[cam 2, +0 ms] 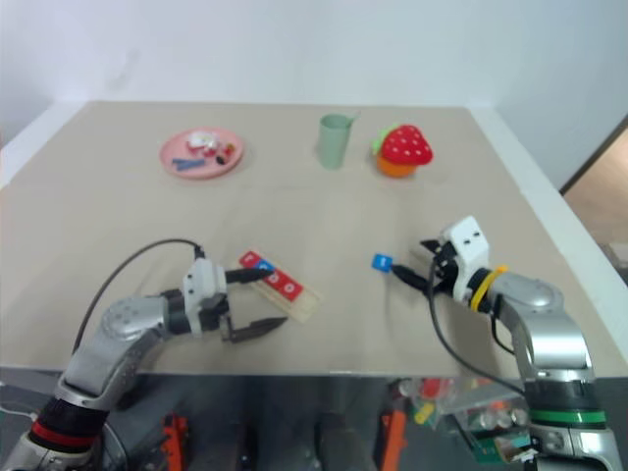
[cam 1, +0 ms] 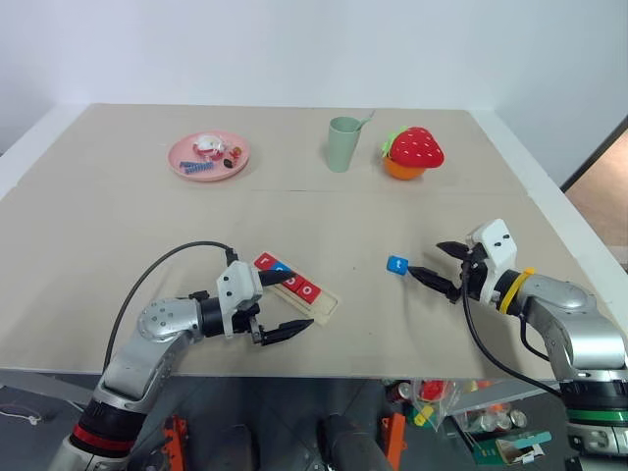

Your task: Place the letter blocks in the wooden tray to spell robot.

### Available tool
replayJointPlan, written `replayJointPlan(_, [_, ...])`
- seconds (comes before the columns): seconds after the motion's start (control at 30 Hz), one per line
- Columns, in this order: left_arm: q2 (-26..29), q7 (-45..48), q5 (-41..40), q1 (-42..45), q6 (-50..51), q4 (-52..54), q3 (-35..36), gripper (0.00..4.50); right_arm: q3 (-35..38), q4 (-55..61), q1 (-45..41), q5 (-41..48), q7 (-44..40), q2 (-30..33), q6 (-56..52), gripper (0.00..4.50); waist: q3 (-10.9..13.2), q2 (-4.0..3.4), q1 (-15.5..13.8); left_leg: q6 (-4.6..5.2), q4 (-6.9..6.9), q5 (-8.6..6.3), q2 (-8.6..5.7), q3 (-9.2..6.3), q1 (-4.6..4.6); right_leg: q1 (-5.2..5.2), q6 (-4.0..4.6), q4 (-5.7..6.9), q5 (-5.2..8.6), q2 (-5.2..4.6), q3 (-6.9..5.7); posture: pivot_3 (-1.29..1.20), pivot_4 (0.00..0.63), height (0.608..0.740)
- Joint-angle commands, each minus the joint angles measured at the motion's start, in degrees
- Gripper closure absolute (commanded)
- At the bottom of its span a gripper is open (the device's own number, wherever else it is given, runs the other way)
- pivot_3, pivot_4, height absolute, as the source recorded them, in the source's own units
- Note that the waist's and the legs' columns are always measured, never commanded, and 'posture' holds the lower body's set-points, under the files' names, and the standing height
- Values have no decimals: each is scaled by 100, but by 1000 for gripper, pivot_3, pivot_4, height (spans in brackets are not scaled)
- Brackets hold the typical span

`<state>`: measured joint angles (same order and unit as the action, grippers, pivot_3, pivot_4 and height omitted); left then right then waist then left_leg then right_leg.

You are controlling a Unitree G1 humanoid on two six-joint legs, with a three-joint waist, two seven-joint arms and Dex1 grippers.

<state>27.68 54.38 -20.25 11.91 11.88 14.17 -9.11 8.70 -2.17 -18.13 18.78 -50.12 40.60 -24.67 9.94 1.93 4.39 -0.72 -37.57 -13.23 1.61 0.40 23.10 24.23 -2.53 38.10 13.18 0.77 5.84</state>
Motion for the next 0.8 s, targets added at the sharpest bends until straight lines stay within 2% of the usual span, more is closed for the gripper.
replayJointPlan(0.03, [18,14,-37,-5,-129,115,81,0,-224,-455,-294,-114,-589,133,702,44,0,0,0,1,-2,1,-1,2,-1,-2,-3,0,-3,-1,2,0,150,740])
replayJointPlan(0.4, [29,-61,-168,-118,-15,274,137,0,-769,-1684,-935,-515,-981,-69,1375,44,1,-1,-20,3,-3,3,-4,12,1,-1,-11,-2,-3,-7,12,0,150,740])
replayJointPlan(0.7, [48,-146,-157,-229,-7,348,147,0,-840,-2373,-1262,-617,-996,-234,1485,44,3,-3,-21,3,-3,3,-4,18,-1,-1,-10,-2,-5,-8,16,0,150,740])
replayJointPlan(0.73, [46,-151,-169,-242,-6,356,150,0,-833,-2389,-1288,-584,-1005,-273,1428,283,2,-3,-17,3,-3,3,-4,18,-1,0,-10,-2,-5,-8,17,0,150,740])
replayJointPlan(0.8, [47,-163,-197,-263,-1,375,147,0,-821,-2378,-1280,-551,-1023,-321,1375,283,3,-3,-16,3,-3,3,-3,20,-2,0,-10,-1,-5,-7,19,0,150,740])
